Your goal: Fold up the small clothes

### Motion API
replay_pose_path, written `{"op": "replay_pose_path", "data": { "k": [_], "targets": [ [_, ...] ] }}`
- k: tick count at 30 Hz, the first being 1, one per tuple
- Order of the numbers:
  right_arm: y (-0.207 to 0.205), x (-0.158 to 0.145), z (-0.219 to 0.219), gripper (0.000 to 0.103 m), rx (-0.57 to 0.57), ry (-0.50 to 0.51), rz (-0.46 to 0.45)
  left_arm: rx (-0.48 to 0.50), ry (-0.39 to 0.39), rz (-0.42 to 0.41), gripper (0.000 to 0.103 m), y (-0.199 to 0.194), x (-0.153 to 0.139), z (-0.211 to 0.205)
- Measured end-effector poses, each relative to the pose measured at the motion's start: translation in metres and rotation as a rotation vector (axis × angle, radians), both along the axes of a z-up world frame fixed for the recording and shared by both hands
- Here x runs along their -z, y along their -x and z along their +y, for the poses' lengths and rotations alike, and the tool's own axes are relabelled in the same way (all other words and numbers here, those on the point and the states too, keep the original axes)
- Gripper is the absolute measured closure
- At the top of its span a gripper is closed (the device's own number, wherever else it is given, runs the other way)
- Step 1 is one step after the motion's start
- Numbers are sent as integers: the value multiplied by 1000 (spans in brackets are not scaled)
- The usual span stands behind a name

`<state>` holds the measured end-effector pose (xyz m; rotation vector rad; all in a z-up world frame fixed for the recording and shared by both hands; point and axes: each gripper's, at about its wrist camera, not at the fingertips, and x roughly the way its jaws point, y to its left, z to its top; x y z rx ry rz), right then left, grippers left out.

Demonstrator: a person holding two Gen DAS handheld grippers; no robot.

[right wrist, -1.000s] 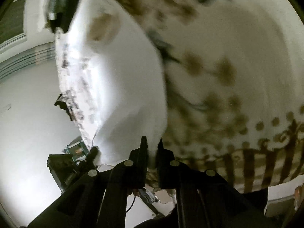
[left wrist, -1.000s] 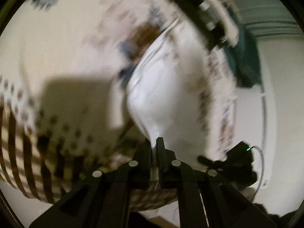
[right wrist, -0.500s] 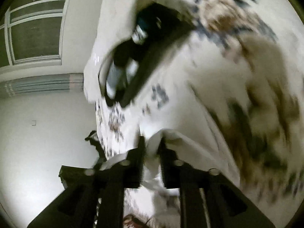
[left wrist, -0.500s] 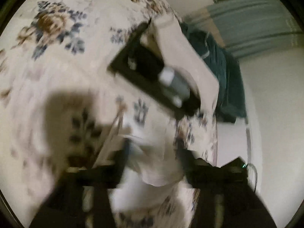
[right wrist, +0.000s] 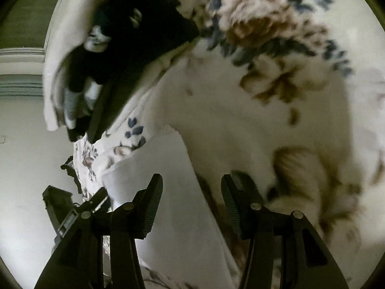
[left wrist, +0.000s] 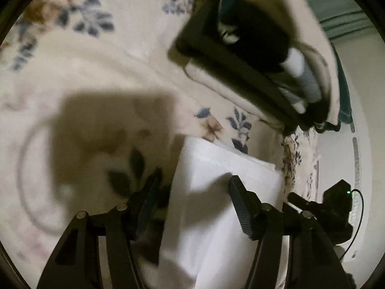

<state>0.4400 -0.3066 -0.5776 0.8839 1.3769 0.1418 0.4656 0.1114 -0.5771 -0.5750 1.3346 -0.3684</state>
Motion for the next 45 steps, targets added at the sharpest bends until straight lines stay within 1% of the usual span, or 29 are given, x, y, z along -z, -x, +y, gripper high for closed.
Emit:
{"op": "replay_pose_path", "data": {
  "k": [1, 2, 3, 5, 7, 9, 12, 13, 14, 16, 18, 19, 20, 21, 23, 26, 29, 31, 32, 33, 34, 35, 36, 38, 41, 42, 43, 44, 45],
  "targets": [
    [-4, 5, 3, 54, -3, -22, -3, -7, 23, -20, 58, -3, 0, -2],
    [-9, 6, 7, 83, -10, -55, -33, 6, 41, -39, 84, -4, -4, -4],
    [-13, 2, 11, 94, -19, -30, -65, 17, 36, -53, 92, -7, -7, -7],
    [-16, -10, 16, 100, -13, 49, -116, 25, 29, -109, 94, -11, -20, -10],
    [-14, -19, 8, 100, 62, 89, -145, 23, 21, -123, 94, -18, -23, -7],
    [-12, -15, -3, 101, 132, 104, -120, 19, 16, -109, 94, -27, -18, 0],
    [-14, -3, -3, 97, 83, 121, -22, 22, 27, -34, 92, -24, -14, 21],
    [-11, -3, -4, 93, 65, 126, 5, 9, 22, -19, 91, -14, -16, 33],
    [-5, -5, -6, 78, 57, 128, 15, -2, 36, -11, 89, 0, -19, 44],
    [14, -14, -13, 59, 59, 137, 28, -64, 77, 16, 78, 38, -23, 66],
    [48, -24, -19, 56, 98, 117, 36, -159, 108, 70, 40, 81, -20, 82],
    [64, -27, -20, 56, 123, 100, 49, -235, 150, 105, 39, 112, -16, 91],
    [85, -28, -21, 56, 162, 63, 54, -278, 189, 129, 39, 129, -12, 92],
    [107, -28, -19, 56, 199, 29, 65, -338, 258, 183, 39, 157, -2, 89],
    [139, -16, -2, 56, 229, -41, 116, -387, 336, 243, 39, 185, 12, 74],
    [164, 13, 28, 56, 252, -163, 181, -393, 403, 264, 39, 195, 27, 38],
    [166, 34, 41, 56, 316, -232, 161, -413, 416, 227, 39, 186, 30, 20],
    [161, 36, 46, 61, 360, -227, 103, -444, 389, 177, 42, 173, 27, 19],
    [160, 35, 46, 71, 374, -218, 92, -455, 375, 154, 52, 169, 25, 20],
    [158, 36, 46, 78, 383, -211, 94, -461, 360, 142, 70, 166, 23, 22],
    [155, 38, 47, 87, 390, -212, 95, -460, 344, 132, 76, 162, 21, 25],
    [156, 39, 46, 89, 398, -209, 97, -460, 335, 125, 79, 160, 21, 29],
    [157, 39, 45, 91, 400, -206, 98, -457, 315, 108, 89, 160, 18, 35],
    [160, 36, 43, 93, 389, -174, 90, -446, 276, 78, 89, 161, 13, 50],
    [168, 33, 35, 93, 393, -149, 91, -503, 218, 58, 91, 168, 12, 85],
    [169, 34, 32, 93, 393, -148, 94, -534, 211, 67, 92, 171, 14, 101],
    [170, 34, 30, 93, 389, -150, 94, -552, 239, 79, 92, 174, 16, 114],
    [169, 32, 30, 89, 364, -146, 98, -556, 248, 91, 87, 176, 17, 121],
    [166, 29, 29, 86, 330, -136, 108, -550, 244, 104, 87, 176, 16, 125]
  ]
}}
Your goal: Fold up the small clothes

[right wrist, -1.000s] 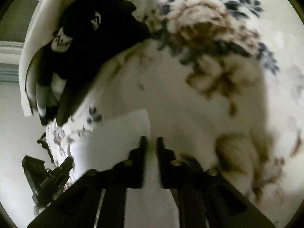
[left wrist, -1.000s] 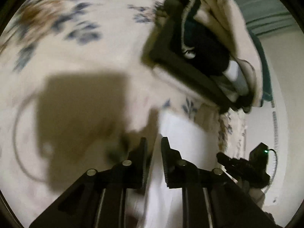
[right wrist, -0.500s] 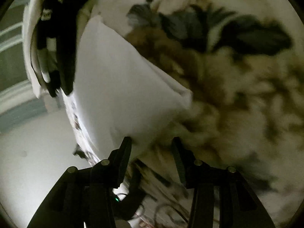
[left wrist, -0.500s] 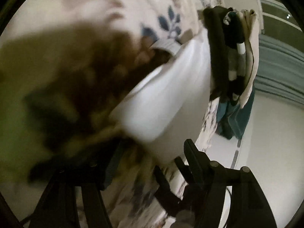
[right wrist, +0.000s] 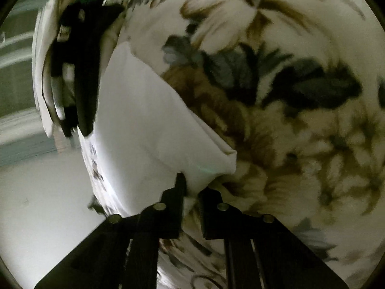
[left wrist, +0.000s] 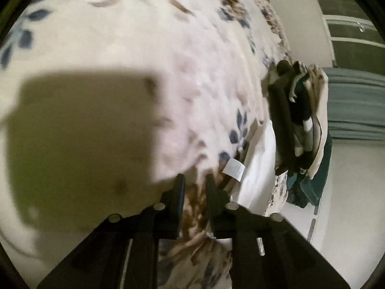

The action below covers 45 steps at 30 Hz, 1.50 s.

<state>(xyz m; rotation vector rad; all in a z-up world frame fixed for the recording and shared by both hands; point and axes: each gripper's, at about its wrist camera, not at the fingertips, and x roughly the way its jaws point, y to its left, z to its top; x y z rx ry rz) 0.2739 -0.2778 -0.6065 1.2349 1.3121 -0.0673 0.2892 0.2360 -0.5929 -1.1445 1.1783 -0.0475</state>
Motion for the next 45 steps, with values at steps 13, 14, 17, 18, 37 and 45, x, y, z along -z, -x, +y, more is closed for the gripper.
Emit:
{"op": "replay_pose_path", "data": {
  "k": [13, 14, 17, 18, 37, 45],
  "targets": [
    [2, -6, -31, 96, -6, 37, -11, 183, -58, -64, 98, 0, -11, -63],
    [0, -8, -30, 96, -1, 60, -11, 179, -48, -67, 99, -1, -11, -58],
    [-4, -13, -26, 96, 5, 97, -11, 168, -73, -65, 102, -2, -13, -44],
    [-3, -13, -26, 96, 4, 104, -7, 152, -90, -59, 102, -2, -13, -34],
    [-123, 39, -36, 32, -438, -248, -145, 525, 116, -157, 36, -120, 16, -101],
    [-133, 16, 6, 90, -521, -213, -194, 559, 19, -201, 88, -119, -18, -120]
  ]
}}
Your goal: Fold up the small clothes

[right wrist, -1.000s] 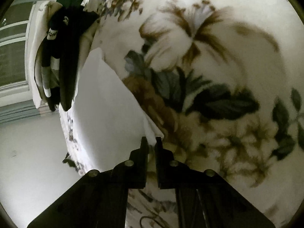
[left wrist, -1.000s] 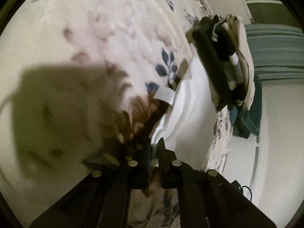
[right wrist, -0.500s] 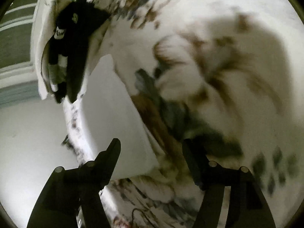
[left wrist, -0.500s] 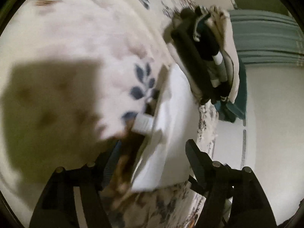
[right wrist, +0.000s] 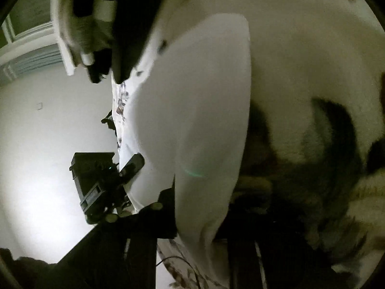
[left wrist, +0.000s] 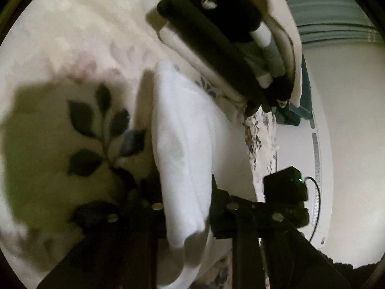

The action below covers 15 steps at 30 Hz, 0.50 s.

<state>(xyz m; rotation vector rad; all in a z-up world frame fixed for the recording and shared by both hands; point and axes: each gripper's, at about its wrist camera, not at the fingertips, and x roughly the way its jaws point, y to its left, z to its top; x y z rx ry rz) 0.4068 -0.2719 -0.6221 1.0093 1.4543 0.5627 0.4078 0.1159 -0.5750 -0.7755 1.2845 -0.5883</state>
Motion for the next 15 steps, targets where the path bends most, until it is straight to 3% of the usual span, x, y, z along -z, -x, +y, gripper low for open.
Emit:
{"op": "replay_pose_path", "data": {
  "k": [2, 9, 15],
  "targets": [
    [4, -19, -1, 91, 18, 10, -21, -5, 1, -2, 88, 2, -16, 2],
    [7, -126, -7, 91, 14, 52, -108, 33, -31, -74, 88, -8, -118, -10],
    [-55, -225, -24, 91, 28, 90, -241, 26, -15, -186, 88, -80, -204, -33]
  ]
}}
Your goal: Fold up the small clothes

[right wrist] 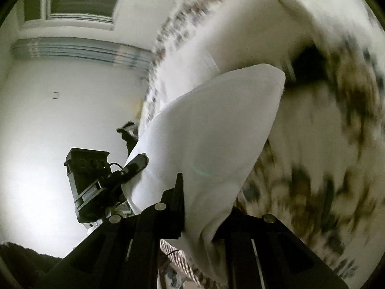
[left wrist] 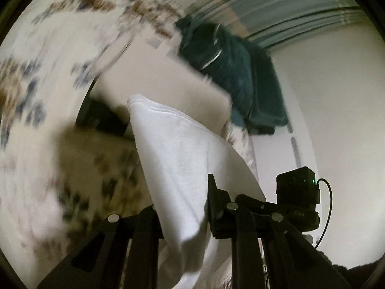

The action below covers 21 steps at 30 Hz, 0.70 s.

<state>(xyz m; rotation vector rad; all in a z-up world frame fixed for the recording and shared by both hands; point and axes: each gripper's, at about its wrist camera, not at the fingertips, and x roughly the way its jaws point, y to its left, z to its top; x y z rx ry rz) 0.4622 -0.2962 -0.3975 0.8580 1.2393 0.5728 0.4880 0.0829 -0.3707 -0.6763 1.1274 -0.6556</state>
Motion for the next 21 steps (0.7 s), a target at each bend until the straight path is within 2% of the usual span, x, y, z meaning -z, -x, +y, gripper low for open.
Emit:
{"op": "replay_pose_path", "data": {
  "k": [3, 5, 8, 10, 11, 13, 16, 17, 18, 19, 20, 21],
  "targets": [
    [-51, -31, -10, 91, 20, 22, -57, -10, 1, -53, 88, -50, -24, -9],
    [-85, -38, -17, 91, 38, 33, -76, -23, -10, -73, 88, -92, -26, -17],
    [-136, -23, -31, 91, 58, 54, -62, -34, -28, -56, 88, -139, -8, -25],
    [-163, -2, -33, 91, 44, 90, -24, -29, -86, -19, 88, -166, 20, -33],
    [-177, 9, -36, 91, 32, 124, 2, -24, -125, 12, 88, -173, 35, -35],
    [-189, 21, -36, 91, 13, 161, 42, -5, -155, 65, 85, -179, 55, -37],
    [-200, 25, -35, 89, -24, 198, 62, -8, -182, 58, 82, -171, 53, -32],
    [-202, 24, -33, 83, -40, 235, 75, -23, -236, 52, 74, -165, 47, -31],
    [-202, 22, -32, 76, -46, 280, 87, -37, -262, 49, 72, -162, 43, -29],
    [-205, 21, -30, 60, -48, 334, 97, -62, -301, 40, 70, -156, 37, -27],
    [-205, 20, -32, 48, -41, 425, 111, -76, -336, 36, 61, -152, 34, -27],
    [-202, 18, -32, 46, -39, 485, 111, -99, -412, 24, 54, -146, 28, -27]
  ]
}}
